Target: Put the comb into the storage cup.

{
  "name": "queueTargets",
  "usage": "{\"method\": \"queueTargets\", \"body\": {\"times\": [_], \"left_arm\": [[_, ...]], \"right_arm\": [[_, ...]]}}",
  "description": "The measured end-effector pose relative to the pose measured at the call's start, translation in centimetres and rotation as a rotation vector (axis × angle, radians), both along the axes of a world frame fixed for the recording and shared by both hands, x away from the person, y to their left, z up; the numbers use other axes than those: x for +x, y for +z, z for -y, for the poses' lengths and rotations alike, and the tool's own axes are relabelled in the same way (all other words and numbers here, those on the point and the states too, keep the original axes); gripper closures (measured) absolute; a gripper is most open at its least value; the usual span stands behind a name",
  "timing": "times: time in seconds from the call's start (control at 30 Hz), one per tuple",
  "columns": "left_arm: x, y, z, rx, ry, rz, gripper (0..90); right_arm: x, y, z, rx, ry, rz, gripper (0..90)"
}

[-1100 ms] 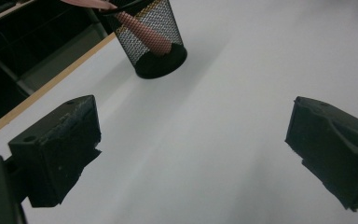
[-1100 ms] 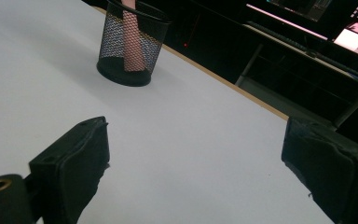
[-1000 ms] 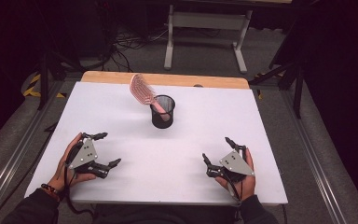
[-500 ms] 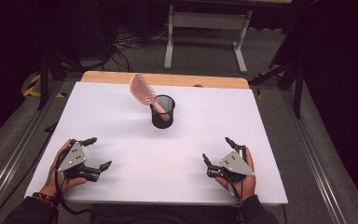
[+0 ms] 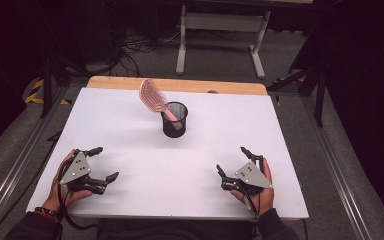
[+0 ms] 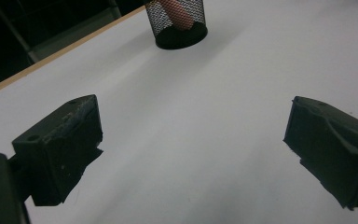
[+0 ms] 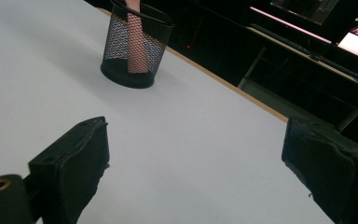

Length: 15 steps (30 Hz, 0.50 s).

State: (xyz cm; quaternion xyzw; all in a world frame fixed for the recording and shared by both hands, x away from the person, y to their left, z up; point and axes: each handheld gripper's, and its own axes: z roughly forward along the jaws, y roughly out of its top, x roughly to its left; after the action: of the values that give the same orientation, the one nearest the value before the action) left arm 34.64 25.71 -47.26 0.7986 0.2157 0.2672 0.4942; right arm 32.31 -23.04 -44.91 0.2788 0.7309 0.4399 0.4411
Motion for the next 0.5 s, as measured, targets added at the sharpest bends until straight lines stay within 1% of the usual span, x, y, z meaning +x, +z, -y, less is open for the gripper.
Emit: {"method": "queueTargets", "body": {"times": [0.23,0.3,0.5], "left_arm": [[-0.18,0.06,0.0,-0.005,-0.008,0.006,4.8],[-0.16,0.07,-0.02,-0.004,-0.008,0.008,4.9],[-0.11,0.01,0.12,0.003,-0.012,0.004,5.1]], "right_arm": [[-0.12,0.1,-0.32,0.0,0.003,0.002,8.1],[-0.1,0.09,-0.4,-0.003,0.009,-0.004,9.6],[0.01,-0.01,-0.3,0.001,0.015,-0.012,9.6]]}}
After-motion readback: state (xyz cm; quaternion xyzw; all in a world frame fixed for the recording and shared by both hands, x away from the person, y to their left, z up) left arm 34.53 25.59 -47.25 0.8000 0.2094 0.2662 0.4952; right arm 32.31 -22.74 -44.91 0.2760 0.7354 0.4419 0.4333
